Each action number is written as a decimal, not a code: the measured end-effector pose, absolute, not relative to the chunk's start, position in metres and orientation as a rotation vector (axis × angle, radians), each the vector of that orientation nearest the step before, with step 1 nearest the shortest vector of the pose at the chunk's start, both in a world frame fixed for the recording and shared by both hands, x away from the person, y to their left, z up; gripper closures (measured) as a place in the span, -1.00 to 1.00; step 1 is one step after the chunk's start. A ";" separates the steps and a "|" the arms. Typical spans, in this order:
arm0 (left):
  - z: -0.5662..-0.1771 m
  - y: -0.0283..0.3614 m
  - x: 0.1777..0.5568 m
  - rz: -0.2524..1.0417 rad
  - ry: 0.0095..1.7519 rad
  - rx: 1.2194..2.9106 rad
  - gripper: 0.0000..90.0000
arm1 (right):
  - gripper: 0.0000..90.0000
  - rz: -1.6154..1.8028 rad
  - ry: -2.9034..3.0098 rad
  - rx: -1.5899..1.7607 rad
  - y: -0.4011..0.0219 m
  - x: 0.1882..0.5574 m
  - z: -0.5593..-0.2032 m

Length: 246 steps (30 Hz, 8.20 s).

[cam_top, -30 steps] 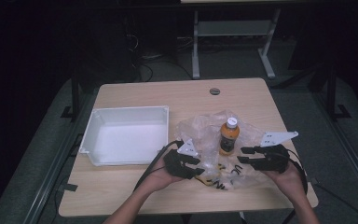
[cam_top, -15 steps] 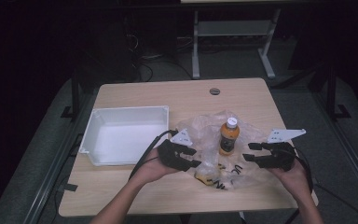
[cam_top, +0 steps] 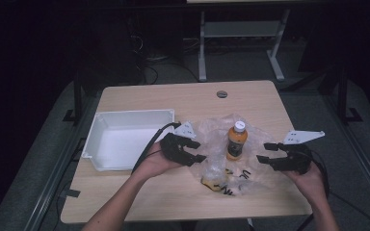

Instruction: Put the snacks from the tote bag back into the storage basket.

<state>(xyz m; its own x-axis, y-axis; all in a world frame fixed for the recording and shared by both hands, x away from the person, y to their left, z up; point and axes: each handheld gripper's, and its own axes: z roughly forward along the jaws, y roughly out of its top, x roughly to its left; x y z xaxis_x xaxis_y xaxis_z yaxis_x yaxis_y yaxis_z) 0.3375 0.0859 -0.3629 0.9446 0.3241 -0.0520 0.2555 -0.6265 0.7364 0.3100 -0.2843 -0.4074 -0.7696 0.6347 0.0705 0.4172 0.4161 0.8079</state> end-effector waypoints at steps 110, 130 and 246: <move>-0.325 -0.042 0.420 0.020 0.091 2.457 0.20 | -0.32 1.221 2.375 0.951 -0.295 0.302 -0.417; -0.323 -0.042 0.420 0.031 0.103 2.461 0.30 | -0.32 1.234 2.355 0.964 -0.298 0.301 -0.417; -0.200 0.094 0.383 0.312 0.224 2.571 0.30 | -0.58 1.204 2.230 1.047 -0.311 0.293 -0.421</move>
